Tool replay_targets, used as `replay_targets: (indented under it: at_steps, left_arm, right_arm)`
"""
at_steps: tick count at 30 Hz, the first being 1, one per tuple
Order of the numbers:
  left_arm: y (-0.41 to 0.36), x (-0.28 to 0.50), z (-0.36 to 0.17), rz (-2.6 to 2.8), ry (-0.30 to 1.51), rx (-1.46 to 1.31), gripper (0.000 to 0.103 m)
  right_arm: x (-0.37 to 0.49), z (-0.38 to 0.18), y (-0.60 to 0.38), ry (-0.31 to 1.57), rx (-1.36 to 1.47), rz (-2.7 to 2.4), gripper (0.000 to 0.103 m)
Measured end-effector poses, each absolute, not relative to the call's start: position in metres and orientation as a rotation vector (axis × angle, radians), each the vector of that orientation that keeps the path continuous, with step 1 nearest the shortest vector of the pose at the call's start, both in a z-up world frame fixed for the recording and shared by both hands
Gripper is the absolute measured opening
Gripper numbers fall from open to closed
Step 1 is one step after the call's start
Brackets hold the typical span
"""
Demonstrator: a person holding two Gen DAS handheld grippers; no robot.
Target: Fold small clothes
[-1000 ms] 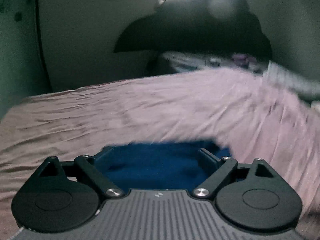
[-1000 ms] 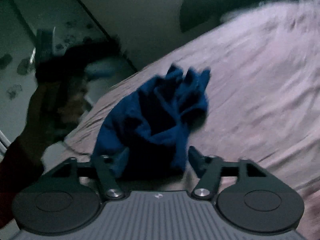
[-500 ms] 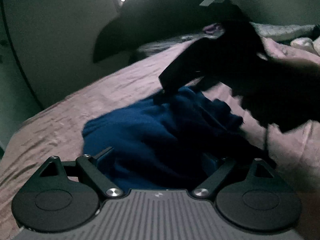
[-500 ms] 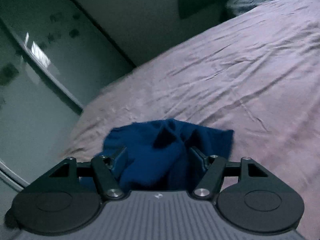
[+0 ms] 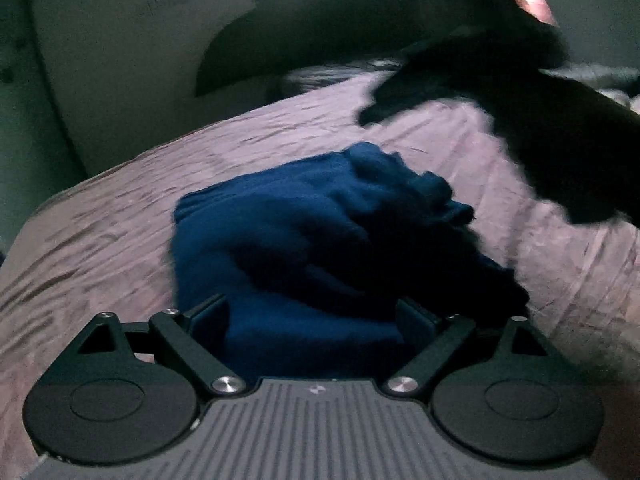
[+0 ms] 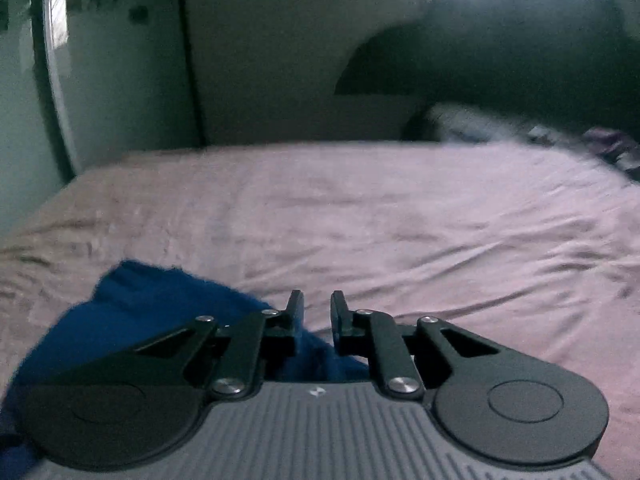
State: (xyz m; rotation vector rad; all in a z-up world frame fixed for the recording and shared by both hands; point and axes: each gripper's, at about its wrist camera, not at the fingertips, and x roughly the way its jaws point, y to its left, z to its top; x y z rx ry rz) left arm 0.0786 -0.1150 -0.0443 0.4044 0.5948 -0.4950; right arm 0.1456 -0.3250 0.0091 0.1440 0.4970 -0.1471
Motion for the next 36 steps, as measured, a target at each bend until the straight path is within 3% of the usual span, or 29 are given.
replay_targets:
  at_steps: [3, 5, 6, 7, 10, 13, 14, 15, 16, 17, 18, 21, 29, 31, 33, 36]
  left_arm:
    - [-0.093, 0.076, -0.036, -0.447, 0.586, 0.348, 0.092]
    - [-0.080, 0.076, -0.034, -0.428, 0.595, 0.316, 0.092]
    - [-0.075, 0.077, -0.033, -0.426, 0.603, 0.299, 0.092]
    - [-0.070, 0.078, -0.035, -0.428, 0.616, 0.279, 0.092]
    - [-0.062, 0.085, -0.041, -0.441, 0.673, 0.207, 0.091]
    - [-0.056, 0.093, -0.048, -0.451, 0.715, 0.116, 0.088]
    - [-0.054, 0.096, -0.050, -0.453, 0.728, 0.085, 0.081]
    - [-0.052, 0.098, -0.051, -0.458, 0.745, 0.053, 0.063]
    - [-0.050, 0.101, -0.053, -0.466, 0.768, 0.025, 0.052]
    - [-0.048, 0.104, -0.053, -0.477, 0.794, -0.003, 0.033]
    - [-0.045, 0.105, -0.053, -0.469, 0.800, -0.022, 0.025]
    - [-0.039, 0.101, -0.045, -0.477, 0.785, -0.026, 0.015]
    - [-0.047, 0.092, -0.054, -0.499, 0.774, 0.092, 0.016]
    - [-0.046, 0.090, -0.051, -0.489, 0.769, 0.102, 0.028]
    - [-0.044, 0.089, -0.048, -0.464, 0.768, 0.108, 0.050]
    - [-0.045, 0.086, -0.044, -0.404, 0.748, 0.138, 0.065]
  right_arm:
    - [0.104, 0.013, -0.315, 0.510, 0.188, -0.021, 0.019]
    - [0.073, 0.008, -0.306, 0.522, 0.211, 0.045, 0.042]
    - [0.062, 0.005, -0.302, 0.521, 0.214, 0.064, 0.069]
    - [0.050, 0.002, -0.296, 0.515, 0.213, 0.081, 0.080]
    - [0.028, -0.008, -0.280, 0.528, 0.205, 0.130, 0.080]
    - [0.032, -0.022, -0.264, 0.592, 0.172, 0.147, 0.074]
    - [0.036, -0.028, -0.262, 0.616, 0.167, 0.125, 0.067]
    - [0.041, -0.032, -0.262, 0.635, 0.172, 0.111, 0.044]
    - [0.044, -0.036, -0.264, 0.646, 0.193, 0.101, 0.026]
    - [0.043, -0.039, -0.268, 0.639, 0.218, 0.095, 0.022]
    - [0.041, -0.039, -0.272, 0.626, 0.253, 0.088, 0.012]
    - [0.027, -0.038, -0.286, 0.589, 0.375, 0.105, 0.004]
    - [0.004, -0.050, -0.297, 0.666, 0.410, 0.101, 0.004]
    - [0.002, -0.049, -0.298, 0.667, 0.409, 0.091, 0.004]
    - [0.000, -0.039, -0.296, 0.649, 0.371, 0.061, 0.006]
    - [0.001, -0.017, -0.288, 0.557, 0.297, 0.001, 0.008]
